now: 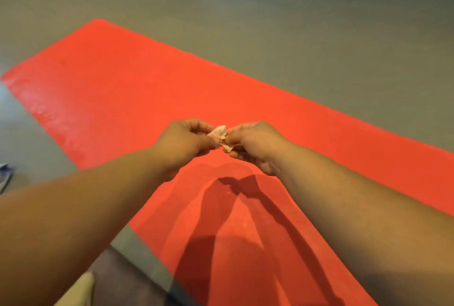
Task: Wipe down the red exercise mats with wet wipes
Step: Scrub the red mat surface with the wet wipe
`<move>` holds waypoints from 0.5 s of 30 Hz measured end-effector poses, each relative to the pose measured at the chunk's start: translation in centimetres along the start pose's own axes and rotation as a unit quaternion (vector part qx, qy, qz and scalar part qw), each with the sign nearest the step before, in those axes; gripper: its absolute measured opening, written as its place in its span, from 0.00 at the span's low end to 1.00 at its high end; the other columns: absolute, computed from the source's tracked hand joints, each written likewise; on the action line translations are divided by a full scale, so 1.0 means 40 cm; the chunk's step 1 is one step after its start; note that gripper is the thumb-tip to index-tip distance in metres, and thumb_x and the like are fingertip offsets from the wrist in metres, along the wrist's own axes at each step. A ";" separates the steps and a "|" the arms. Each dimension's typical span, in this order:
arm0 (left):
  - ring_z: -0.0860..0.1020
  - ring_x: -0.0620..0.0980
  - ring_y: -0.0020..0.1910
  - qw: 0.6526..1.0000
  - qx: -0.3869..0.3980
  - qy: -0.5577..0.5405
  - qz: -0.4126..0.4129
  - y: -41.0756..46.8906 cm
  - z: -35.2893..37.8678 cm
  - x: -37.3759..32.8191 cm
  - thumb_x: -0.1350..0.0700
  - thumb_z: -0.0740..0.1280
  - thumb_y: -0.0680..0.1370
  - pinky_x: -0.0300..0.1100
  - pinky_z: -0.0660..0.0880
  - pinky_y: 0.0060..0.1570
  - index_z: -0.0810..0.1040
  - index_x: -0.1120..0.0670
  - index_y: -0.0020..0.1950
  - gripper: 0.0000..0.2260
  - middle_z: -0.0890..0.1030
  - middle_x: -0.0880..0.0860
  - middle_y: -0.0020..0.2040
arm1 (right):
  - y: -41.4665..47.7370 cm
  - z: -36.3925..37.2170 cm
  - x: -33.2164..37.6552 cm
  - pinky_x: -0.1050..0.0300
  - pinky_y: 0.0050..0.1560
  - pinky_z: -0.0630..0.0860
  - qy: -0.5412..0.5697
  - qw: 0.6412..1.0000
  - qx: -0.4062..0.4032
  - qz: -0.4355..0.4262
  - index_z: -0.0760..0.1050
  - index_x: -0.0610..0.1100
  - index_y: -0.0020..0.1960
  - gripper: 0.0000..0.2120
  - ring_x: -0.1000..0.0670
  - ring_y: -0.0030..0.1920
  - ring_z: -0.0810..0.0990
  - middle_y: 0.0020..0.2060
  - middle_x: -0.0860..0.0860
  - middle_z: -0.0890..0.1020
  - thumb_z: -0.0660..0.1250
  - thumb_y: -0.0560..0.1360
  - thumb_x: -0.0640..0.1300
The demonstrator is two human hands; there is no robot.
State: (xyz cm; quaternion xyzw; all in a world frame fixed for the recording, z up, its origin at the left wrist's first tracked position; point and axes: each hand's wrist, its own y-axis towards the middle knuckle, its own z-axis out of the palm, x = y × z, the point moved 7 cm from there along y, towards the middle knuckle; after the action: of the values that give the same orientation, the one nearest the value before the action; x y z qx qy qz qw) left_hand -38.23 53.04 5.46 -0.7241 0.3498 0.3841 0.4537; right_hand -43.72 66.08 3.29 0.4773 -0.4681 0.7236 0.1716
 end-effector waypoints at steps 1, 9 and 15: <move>0.79 0.45 0.35 1.000 0.000 -0.007 -0.005 0.012 -0.069 0.028 0.68 0.71 0.71 0.35 0.74 0.35 0.81 0.58 0.46 0.07 0.83 0.53 0.37 | 0.032 0.066 0.003 0.62 0.34 0.76 -0.010 1.000 0.006 0.002 0.77 0.43 0.34 0.13 0.50 0.32 0.77 0.30 0.47 0.79 0.64 0.70 0.28; 0.76 0.42 0.30 0.993 -0.098 -0.002 -0.060 0.030 -0.722 0.167 0.66 0.69 0.71 0.32 0.73 0.32 0.85 0.56 0.44 0.08 0.81 0.52 0.34 | 0.219 0.722 0.072 0.54 0.40 0.75 -0.084 0.994 0.072 0.013 0.74 0.44 0.33 0.13 0.47 0.36 0.77 0.36 0.43 0.79 0.66 0.69 0.28; 0.77 0.46 0.37 0.984 -0.150 -0.039 -0.091 0.041 -1.120 0.317 0.67 0.69 0.72 0.38 0.74 0.43 0.82 0.62 0.49 0.07 0.81 0.56 0.40 | 0.349 1.132 0.112 0.48 0.47 0.80 -0.151 0.985 0.086 0.015 0.74 0.46 0.33 0.12 0.46 0.38 0.80 0.34 0.46 0.80 0.67 0.71 0.32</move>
State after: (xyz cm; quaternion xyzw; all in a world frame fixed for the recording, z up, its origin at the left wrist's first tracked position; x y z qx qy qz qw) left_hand -23.08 9.00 6.89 -0.7972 0.2032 0.4171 0.3863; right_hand -31.61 20.07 4.75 0.5866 -0.4320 0.6834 0.0464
